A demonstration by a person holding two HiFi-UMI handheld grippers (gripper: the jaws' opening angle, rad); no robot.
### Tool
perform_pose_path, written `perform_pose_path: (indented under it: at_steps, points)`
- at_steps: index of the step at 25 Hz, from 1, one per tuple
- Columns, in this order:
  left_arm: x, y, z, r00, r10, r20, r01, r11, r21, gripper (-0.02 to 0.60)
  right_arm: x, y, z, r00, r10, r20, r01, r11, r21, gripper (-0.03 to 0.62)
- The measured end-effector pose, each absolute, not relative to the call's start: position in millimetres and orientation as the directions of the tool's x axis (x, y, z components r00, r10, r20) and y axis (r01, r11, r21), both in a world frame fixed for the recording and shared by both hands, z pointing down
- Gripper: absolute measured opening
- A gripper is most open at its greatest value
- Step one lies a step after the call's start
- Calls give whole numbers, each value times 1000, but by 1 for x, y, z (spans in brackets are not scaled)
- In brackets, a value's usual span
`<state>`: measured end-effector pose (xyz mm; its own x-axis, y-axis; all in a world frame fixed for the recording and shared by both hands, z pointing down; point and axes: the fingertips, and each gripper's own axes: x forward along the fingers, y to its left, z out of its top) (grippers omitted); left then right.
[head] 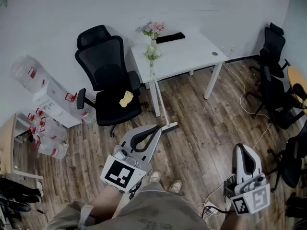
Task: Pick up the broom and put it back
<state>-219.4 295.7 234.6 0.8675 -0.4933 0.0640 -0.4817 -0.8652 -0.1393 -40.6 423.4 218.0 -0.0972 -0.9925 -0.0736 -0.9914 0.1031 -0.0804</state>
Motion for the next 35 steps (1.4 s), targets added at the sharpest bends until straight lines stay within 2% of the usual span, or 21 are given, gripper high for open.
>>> perform_pose_path:
  at_steps: [6, 16, 20, 21, 22, 23, 28, 35]
  points:
    - [-217, 301, 228, 863, -502, 59, -490, -859, -146, 17, -30, 432, 211, -89, -991, -102, -990, 99, -99, 31]
    - [-211, 305, 232, 852, -522, 42, -509, -845, -164, 17, -28, 437, 223, -122, -990, -66, -989, 126, -73, 31]
    - [-213, 295, 232, 789, -614, 28, -604, -783, -146, 20, -23, 438, 225, -130, -989, -65, -988, 135, -70, 31]
    - [-213, 290, 232, 776, -630, 30, -621, -772, -138, 61, -22, 437, 226, -132, -989, -64, -988, 136, -72, 31]
    - [-212, 286, 233, 772, -635, 36, -627, -769, -126, 186, -21, 435, 227, -134, -989, -61, -988, 138, -73, 31]
    - [-211, 283, 234, 771, -636, 42, -628, -769, -116, 217, -20, 432, 228, -136, -989, -56, -987, 140, -74, 31]
    - [-203, 267, 241, 753, -656, 48, -647, -752, -127, 272, -11, 415, 235, -150, -987, -49, -986, 153, -67, 31]
    - [-184, 203, 264, 741, -668, 67, -658, -742, -129, 275, 12, 353, 257, -143, -989, -29, -987, 145, -71, 31]
